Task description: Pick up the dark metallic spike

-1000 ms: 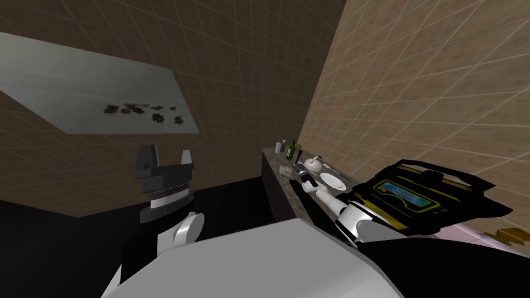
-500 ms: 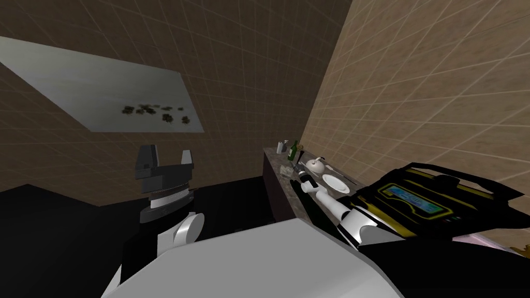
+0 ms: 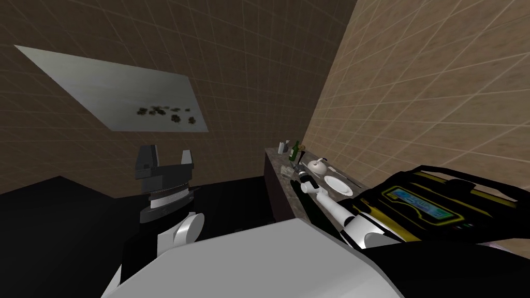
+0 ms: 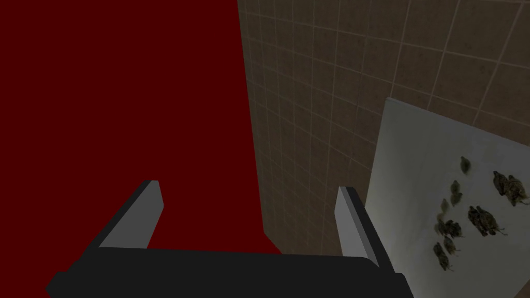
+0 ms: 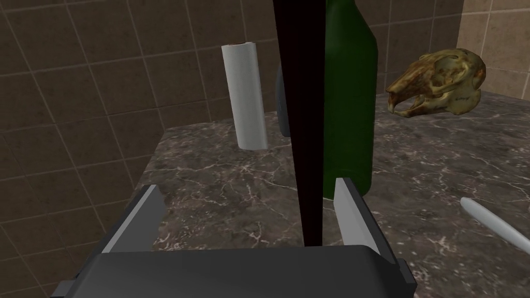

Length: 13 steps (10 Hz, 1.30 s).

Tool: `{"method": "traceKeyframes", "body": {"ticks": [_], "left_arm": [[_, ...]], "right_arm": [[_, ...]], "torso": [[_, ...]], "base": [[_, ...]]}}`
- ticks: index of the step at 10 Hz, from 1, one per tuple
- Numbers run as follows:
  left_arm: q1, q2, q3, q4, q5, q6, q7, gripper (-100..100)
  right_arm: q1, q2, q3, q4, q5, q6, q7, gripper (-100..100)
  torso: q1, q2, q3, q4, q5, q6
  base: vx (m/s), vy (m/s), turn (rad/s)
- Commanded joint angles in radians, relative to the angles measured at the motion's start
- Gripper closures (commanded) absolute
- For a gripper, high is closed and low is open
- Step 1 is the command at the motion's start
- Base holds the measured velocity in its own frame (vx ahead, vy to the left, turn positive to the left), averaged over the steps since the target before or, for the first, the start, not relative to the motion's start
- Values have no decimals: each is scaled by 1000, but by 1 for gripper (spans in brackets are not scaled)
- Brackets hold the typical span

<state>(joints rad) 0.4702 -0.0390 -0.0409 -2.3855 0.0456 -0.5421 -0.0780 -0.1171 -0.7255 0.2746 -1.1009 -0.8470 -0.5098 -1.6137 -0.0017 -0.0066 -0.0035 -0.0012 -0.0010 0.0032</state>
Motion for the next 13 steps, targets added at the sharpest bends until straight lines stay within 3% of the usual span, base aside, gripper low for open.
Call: {"method": "traceKeyframes", "body": {"ticks": [1,2,4,6,7,8,10,13], "left_arm": [[0,0,0,0,0,0,0,0],[0,0,0,0,0,0,0,0],[0,0,0,0,0,0,0,0],[0,0,0,0,0,0,0,0],[0,0,0,0,0,0,0,0],[0,0,0,0,0,0,0,0],[0,0,0,0,0,0,0,0],[0,0,0,0,0,0,0,0]], "right_arm": [[0,0,-1,-5,-2,2,32,-100],[50,17,-51,-55,-52,53,72,-100],[60,17,-58,-104,-79,58,122,-100],[60,17,-58,-105,-79,58,153,-100],[108,33,-104,-148,-128,104,190,-100],[120,33,-115,-171,-154,115,214,-100],[120,33,-115,-205,-157,115,271,-100],[120,33,-115,-205,-157,115,275,-100]], "torso": [[0,0,0,0,0,0],[0,-1,0,0,0,0],[-4,4,2,1,-1,0],[0,-1,0,0,0,0],[0,-1,0,0,0,0],[-3,2,1,0,-1,-1],[7,0,-1,-2,-2,-7],[6,-4,-4,-4,-3,-7]], "base": [[7,7,-24],[-60,-61,200],[-39,-38,130],[7,7,-23],[-56,-55,187],[-121,45,393],[-18,18,59],[10,-44,-130]]}}
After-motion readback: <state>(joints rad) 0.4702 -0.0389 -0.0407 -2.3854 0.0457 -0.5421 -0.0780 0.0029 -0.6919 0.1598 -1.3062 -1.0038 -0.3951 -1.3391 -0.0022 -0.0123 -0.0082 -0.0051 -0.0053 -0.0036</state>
